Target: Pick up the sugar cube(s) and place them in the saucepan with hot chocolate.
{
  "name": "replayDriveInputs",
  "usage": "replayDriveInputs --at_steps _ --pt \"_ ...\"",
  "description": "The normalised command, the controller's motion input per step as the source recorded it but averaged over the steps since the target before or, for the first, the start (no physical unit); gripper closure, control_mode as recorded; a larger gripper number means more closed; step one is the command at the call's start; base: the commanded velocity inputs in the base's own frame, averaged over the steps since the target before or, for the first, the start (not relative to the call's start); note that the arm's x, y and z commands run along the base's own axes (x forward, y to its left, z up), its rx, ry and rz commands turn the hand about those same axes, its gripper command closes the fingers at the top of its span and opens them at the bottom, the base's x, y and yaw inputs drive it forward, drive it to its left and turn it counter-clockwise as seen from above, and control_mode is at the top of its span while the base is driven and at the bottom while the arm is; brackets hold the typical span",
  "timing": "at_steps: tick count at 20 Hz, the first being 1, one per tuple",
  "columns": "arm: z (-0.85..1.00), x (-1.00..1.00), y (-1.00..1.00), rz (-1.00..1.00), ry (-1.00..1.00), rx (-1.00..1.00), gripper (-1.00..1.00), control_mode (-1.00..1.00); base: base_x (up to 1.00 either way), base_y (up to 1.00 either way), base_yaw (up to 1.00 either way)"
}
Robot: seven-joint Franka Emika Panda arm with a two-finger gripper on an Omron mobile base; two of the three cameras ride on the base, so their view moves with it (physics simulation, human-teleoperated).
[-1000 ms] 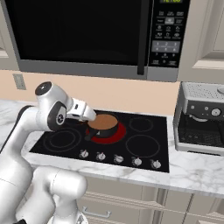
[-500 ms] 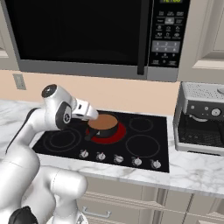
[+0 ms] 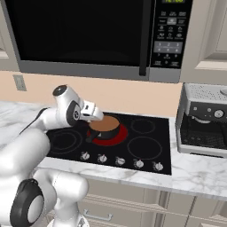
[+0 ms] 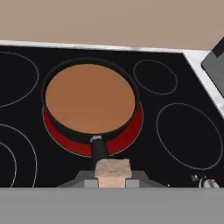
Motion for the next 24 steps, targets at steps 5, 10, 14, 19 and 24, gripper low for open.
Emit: replayDriveInputs --at_steps 5,10,14,19,24 --pt "-0.28 0.41 0.0 0.0 0.07 0.0 1.0 -1.0 0.0 0.0 0.0" --pt "-0.3 0.35 0.0 0.0 0.05 0.0 1.0 -1.0 0.0 0.0 0.0" --pt "-0.24 0.32 0.0 0.0 0.03 0.0 1.0 -1.0 0.0 0.0 0.0" --pt "-0.11 0.27 -0.03 0.01 0.0 0.0 1.0 -1.0 0.0 0.0 0.0" --pt "-0.17 0.18 -0.06 0.01 0.0 0.0 1.0 -1.0 0.0 0.0 0.0"
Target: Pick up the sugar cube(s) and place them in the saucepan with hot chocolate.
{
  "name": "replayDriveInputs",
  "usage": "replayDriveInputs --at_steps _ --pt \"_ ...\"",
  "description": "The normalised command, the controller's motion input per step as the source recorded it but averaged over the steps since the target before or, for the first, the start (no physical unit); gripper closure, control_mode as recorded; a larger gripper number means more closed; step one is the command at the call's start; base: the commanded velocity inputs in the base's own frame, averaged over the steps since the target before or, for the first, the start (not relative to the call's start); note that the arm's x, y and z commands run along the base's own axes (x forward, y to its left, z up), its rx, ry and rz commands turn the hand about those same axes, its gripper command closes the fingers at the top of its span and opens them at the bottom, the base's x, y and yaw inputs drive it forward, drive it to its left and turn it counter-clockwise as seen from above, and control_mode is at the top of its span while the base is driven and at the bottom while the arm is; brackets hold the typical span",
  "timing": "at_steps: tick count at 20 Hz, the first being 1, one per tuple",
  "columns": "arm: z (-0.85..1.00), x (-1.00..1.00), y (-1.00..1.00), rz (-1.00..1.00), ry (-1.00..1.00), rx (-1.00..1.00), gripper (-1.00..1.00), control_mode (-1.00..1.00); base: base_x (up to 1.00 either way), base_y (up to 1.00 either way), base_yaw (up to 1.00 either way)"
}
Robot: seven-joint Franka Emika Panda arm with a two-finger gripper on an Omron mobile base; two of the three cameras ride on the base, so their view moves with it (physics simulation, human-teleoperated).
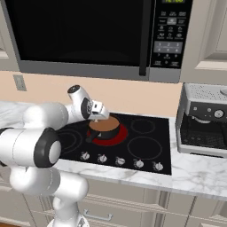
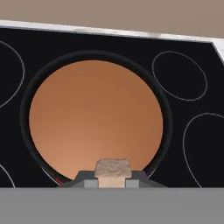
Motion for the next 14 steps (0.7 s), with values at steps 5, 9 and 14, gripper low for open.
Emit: replayDriveInputs --at_steps 5,9,14 --pt "-0.19 0.2 -0.1 0.0 0.0 0.0 1.0 -1.0 0.0 0.0 0.0" --pt "-0.18 0.19 -0.09 0.0 0.0 0.0 1.0 -1.0 0.0 0.0 0.0" --pt "-0.12 0.18 -0.14 0.01 0.0 0.0 1.0 -1.0 0.0 0.0 0.0"
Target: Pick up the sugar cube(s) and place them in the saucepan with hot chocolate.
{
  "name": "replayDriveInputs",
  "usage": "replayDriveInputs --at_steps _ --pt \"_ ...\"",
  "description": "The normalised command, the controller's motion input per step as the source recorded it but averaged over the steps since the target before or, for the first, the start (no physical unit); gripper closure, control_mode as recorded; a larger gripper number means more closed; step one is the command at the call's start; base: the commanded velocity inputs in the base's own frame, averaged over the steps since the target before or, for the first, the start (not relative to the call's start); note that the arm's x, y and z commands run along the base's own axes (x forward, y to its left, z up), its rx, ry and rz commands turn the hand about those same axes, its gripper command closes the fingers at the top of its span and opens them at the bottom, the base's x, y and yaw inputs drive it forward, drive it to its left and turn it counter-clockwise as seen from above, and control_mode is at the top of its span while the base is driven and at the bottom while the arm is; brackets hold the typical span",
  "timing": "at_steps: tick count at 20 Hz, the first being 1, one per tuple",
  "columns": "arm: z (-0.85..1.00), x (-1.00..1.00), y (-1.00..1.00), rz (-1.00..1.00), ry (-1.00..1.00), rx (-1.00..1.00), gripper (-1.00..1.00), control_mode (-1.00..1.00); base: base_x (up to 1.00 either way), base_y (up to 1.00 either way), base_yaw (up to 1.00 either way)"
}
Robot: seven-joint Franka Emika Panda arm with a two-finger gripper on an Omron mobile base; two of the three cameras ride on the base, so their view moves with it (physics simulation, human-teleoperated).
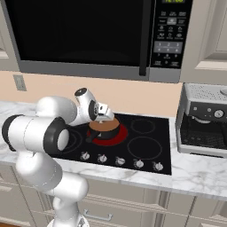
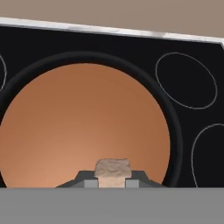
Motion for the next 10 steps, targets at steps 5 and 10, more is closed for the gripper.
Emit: replayDriveInputs --at_steps 5,10 --pt "-0.07 0.16 -0.1 0.0 0.0 0.0 1.0 -1.0 0.0 0.0 0.0" --pt "0.0 0.14 -0.03 0.0 0.01 0.0 1.0 -1.0 0.0 0.0 0.0"
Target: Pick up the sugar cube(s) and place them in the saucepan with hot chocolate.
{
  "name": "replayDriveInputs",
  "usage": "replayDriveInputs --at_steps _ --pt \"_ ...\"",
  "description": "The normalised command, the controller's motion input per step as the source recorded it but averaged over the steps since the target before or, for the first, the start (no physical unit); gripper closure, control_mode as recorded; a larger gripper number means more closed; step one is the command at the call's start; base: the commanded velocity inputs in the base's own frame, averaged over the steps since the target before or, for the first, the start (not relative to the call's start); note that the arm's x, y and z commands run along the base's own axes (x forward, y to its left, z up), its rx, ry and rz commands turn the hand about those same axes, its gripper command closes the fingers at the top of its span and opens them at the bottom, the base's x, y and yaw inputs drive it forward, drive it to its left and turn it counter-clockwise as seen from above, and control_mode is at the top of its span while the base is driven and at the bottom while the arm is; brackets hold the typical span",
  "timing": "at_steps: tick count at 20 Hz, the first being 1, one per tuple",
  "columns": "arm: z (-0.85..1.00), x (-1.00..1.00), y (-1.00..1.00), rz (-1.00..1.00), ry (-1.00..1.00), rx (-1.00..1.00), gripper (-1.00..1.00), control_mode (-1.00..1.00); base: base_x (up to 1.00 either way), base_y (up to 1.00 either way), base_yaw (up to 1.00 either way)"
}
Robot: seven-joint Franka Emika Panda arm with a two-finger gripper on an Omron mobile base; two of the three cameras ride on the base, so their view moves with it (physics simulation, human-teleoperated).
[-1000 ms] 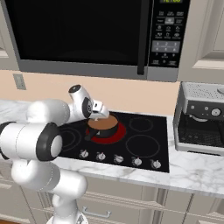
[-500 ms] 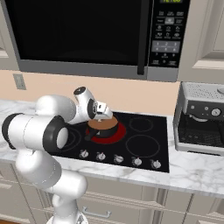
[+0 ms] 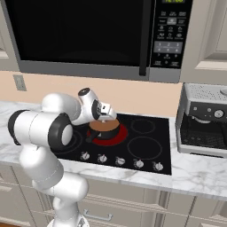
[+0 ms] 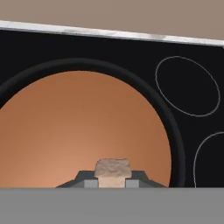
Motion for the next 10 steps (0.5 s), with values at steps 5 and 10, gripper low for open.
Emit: replayDriveInputs --at_steps 5,10 --pt "-0.02 0.01 0.0 0.0 0.0 0.0 -1.0 -1.0 0.0 0.0 0.0" --pt "0.0 0.0 0.0 0.0 0.0 0.0 -1.0 -1.0 0.0 0.0 0.0"
